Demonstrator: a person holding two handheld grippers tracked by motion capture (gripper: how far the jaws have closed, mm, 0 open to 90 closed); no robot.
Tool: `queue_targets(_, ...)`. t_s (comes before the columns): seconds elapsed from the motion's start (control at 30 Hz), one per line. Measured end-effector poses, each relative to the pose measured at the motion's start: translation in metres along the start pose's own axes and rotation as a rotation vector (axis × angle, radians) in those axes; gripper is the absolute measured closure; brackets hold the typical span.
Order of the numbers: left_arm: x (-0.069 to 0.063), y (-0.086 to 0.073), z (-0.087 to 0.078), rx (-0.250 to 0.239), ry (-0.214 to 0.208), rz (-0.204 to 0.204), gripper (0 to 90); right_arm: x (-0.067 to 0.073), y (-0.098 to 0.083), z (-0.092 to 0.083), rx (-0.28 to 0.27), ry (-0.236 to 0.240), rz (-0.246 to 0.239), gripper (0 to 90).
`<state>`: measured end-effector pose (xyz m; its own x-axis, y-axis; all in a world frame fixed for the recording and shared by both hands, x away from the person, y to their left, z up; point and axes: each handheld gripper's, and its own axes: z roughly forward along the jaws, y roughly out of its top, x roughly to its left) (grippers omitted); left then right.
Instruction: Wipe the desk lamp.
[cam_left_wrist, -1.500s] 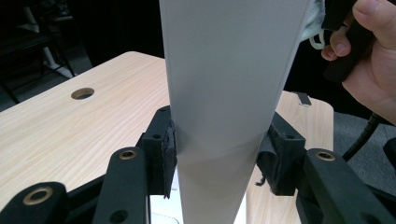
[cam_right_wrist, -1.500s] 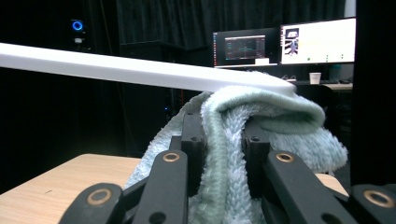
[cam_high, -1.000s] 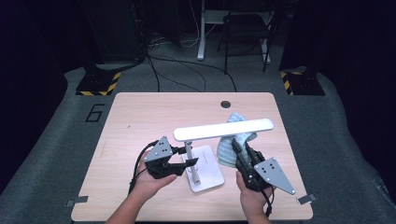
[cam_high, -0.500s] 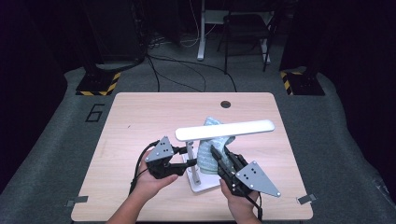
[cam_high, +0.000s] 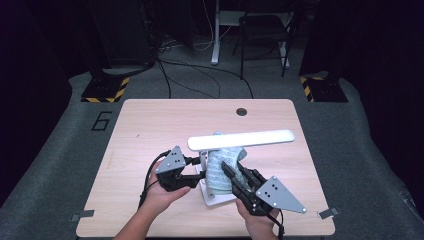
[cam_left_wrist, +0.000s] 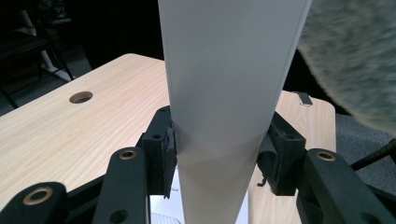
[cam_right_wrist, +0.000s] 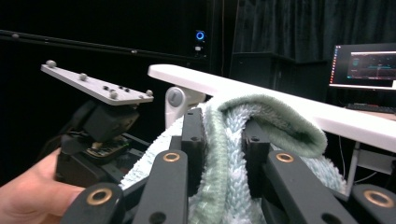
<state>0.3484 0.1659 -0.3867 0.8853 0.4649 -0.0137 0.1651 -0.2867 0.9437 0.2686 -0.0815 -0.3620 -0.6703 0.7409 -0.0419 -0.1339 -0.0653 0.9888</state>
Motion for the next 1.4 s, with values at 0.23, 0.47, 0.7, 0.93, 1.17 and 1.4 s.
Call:
queue_targets(0.23, 0.007, 0.004, 0.004, 0.019, 0.049, -0.006, 52.8, -0.001, 0.004, 0.0, 0.007, 0.032, 0.002, 75.6)
queue_targets(0.47, 0.018, 0.005, 0.006, 0.014, 0.082, -0.023, 52.9, -0.004, 0.018, -0.001, -0.001, 0.047, 0.003, 75.6)
queue_targets(0.7, 0.022, 0.004, 0.005, 0.009, 0.077, -0.035, 52.9, -0.003, 0.028, 0.0, 0.006, 0.07, -0.003, 75.7)
queue_targets(0.93, 0.023, 0.003, 0.004, 0.011, 0.064, -0.036, 53.0, -0.004, 0.047, 0.002, -0.015, 0.086, 0.025, 75.6)
queue_targets(1.17, 0.021, 0.002, 0.003, 0.005, 0.05, -0.032, 52.9, -0.008, 0.066, 0.01, -0.044, 0.073, 0.003, 75.3)
queue_targets(1.4, 0.015, 0.0, 0.001, 0.0, 0.026, -0.01, 52.9, -0.027, 0.059, 0.033, 0.022, 0.042, 0.108, 74.7)
